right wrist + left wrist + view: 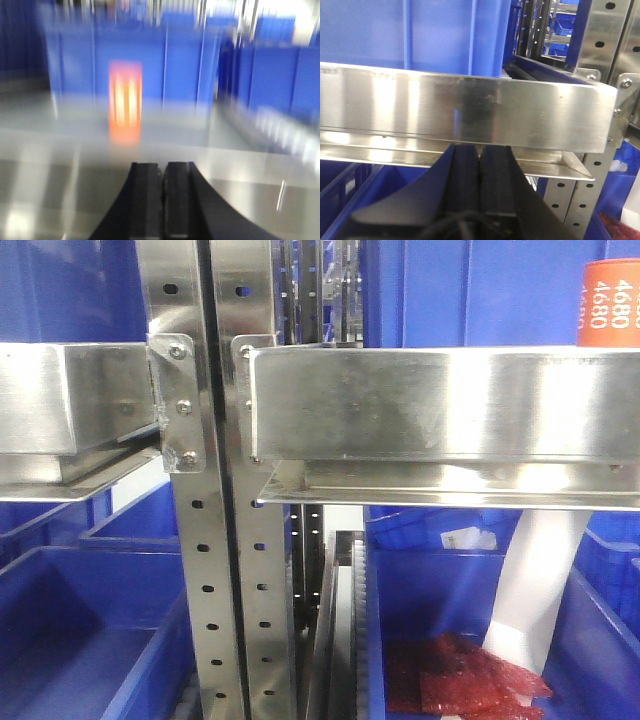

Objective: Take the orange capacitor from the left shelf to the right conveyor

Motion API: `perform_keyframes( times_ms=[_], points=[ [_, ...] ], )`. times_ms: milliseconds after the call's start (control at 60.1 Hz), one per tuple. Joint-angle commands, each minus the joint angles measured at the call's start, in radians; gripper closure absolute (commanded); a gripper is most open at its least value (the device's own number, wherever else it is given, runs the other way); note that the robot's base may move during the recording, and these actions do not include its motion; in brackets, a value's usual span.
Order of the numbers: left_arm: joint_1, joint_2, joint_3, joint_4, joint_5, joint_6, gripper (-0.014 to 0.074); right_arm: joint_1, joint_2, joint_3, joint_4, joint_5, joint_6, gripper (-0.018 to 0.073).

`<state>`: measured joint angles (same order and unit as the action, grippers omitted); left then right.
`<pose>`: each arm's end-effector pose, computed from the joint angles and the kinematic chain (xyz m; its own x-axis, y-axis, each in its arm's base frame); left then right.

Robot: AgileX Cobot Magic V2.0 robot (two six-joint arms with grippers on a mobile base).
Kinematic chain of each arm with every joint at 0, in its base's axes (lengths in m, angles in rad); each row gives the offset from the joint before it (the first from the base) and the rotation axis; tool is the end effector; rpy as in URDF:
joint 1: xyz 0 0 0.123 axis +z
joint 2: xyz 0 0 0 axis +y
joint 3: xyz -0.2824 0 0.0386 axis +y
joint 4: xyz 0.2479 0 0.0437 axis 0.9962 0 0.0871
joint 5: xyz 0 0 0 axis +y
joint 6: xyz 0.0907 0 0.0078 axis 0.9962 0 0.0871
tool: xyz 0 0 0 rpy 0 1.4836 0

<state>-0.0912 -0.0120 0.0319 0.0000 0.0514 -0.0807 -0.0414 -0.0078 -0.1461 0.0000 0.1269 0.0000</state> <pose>0.0567 -0.0052 0.1983 0.0084 -0.0817 -0.9966 0.0921 0.9925 -0.0806 0.0460 -0.0019 0.2508 0.1139 -0.0047 -0.9935 0.0414 0.9991 0.0000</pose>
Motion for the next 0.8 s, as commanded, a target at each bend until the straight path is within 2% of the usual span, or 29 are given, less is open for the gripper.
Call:
perform_keyframes(
  times_ms=[0,116,200,283,432,515,648,781],
  points=[
    [0.003,-0.019,-0.005,0.000,-0.089,0.000,0.0701,-0.004,0.050,-0.162,0.000,-0.022,0.026,0.0517],
    [0.003,-0.019,-0.005,0.000,-0.089,0.000,0.0701,-0.003,0.194,-0.331,0.000,0.082,0.026,0.0507],
    [0.003,-0.019,-0.005,0.000,-0.089,0.000,0.0701,-0.003,0.307,-0.427,0.000,0.114,0.026,0.0456],
    [0.003,-0.019,-0.005,0.000,-0.089,0.000,0.0701,0.005,0.422,-0.492,0.000,0.134,0.026,0.0334],
    [0.003,-0.019,-0.005,0.000,-0.089,0.000,0.0701,0.050,0.608,-0.548,0.000,0.120,0.026,0.0037],
    [0.003,-0.019,-0.005,0.000,-0.089,0.000,0.0701,0.084,0.692,-0.559,0.000,0.085,0.026,-0.0064],
    [0.003,-0.019,-0.005,0.000,-0.089,0.000,0.0701,0.123,0.816,-0.560,0.000,-0.013,0.026,-0.0057],
    [0.003,-0.019,-0.005,0.000,-0.089,0.000,0.0701,0.126,0.930,-0.560,0.000,-0.136,0.026,-0.0057]
  ],
)
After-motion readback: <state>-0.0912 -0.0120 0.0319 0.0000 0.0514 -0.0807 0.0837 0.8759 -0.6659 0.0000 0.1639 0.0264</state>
